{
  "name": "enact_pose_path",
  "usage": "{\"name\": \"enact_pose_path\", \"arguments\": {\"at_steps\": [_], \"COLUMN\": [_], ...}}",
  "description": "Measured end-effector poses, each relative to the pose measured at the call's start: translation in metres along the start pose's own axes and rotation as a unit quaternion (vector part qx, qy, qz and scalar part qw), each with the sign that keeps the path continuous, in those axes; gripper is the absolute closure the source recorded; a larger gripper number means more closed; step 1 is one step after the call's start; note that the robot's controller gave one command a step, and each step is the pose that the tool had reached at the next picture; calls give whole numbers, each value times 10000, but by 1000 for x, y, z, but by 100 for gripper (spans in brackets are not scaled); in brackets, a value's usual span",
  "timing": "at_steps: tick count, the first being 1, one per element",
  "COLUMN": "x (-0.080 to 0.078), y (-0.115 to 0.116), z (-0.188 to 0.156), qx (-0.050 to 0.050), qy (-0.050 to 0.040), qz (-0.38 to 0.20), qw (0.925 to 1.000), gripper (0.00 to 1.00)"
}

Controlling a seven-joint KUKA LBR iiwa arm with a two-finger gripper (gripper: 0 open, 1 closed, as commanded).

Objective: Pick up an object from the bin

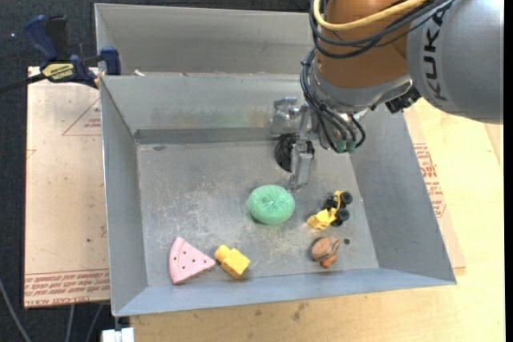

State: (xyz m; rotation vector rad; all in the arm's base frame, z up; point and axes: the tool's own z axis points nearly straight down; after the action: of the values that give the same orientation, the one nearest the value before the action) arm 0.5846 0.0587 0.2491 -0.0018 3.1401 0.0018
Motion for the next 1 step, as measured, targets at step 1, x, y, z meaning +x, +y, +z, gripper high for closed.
{"name": "enact_pose_path", "arguments": {"at_steps": [1], "x": [36], "y": [-18], "z": [50], "qx": [-2], "qy": [-16], "qz": [-28], "qw": [10000], "gripper": [0]}}
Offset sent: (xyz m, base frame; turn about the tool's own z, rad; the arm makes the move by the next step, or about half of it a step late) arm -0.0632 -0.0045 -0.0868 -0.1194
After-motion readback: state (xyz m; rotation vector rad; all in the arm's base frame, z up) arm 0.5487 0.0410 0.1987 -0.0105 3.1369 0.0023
